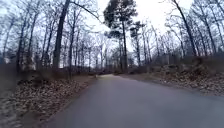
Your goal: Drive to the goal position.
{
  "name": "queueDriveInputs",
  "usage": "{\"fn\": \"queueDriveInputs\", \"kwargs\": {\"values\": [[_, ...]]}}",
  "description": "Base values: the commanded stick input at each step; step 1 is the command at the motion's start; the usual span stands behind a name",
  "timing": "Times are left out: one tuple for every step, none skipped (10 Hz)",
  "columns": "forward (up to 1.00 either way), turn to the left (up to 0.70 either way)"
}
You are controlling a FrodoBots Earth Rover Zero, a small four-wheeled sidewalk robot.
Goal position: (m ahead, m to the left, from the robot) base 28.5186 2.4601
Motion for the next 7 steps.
{"fn": "queueDriveInputs", "kwargs": {"values": [[1.00,0.00],[1.00,0.00],[1.00,0.00],[1.00,0.00],[1.00,0.00],[1.00,0.00],[1.00,0.00]]}}
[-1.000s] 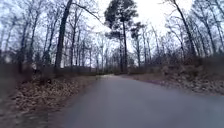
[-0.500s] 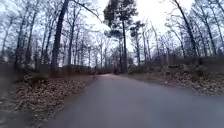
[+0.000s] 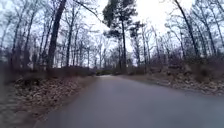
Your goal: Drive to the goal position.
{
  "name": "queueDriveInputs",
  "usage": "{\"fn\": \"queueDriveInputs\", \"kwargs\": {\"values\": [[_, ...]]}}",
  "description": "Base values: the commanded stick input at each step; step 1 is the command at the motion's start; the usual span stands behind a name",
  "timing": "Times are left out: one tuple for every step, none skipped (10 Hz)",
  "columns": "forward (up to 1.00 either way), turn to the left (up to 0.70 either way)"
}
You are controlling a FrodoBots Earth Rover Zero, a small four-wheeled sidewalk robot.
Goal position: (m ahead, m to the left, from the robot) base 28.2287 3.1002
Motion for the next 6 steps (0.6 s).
{"fn": "queueDriveInputs", "kwargs": {"values": [[1.00,0.00],[1.00,0.00],[1.00,0.00],[1.00,0.00],[1.00,0.00],[1.00,0.00]]}}
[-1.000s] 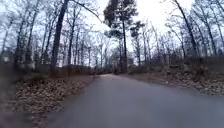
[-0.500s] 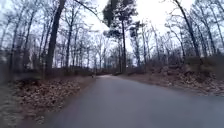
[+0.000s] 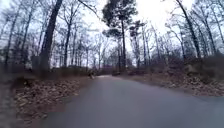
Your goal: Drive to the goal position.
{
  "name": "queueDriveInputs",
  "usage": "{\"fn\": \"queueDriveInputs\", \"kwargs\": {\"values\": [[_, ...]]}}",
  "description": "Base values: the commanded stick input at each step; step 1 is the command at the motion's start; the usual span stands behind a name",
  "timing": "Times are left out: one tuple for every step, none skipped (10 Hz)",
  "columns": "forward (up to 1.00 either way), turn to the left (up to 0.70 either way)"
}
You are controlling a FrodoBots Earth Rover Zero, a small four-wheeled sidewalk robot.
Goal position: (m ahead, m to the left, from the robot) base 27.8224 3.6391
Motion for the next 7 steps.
{"fn": "queueDriveInputs", "kwargs": {"values": [[1.00,0.00],[1.00,0.00],[1.00,0.00],[1.00,0.00],[1.00,0.00],[1.00,0.00],[1.00,0.00]]}}
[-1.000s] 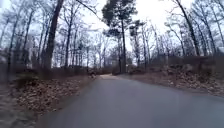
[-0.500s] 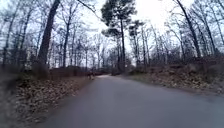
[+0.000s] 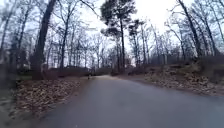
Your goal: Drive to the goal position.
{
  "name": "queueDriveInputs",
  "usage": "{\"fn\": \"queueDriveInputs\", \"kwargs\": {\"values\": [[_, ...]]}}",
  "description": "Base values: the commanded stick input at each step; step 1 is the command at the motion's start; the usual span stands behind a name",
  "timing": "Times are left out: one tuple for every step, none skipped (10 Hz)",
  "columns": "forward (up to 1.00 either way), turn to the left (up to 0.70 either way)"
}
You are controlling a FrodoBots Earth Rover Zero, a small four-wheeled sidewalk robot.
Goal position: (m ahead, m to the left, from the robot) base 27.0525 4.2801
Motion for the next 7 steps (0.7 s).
{"fn": "queueDriveInputs", "kwargs": {"values": [[1.00,0.00],[1.00,0.00],[1.00,0.00],[1.00,0.00],[1.00,0.00],[1.00,0.00],[1.00,0.00]]}}
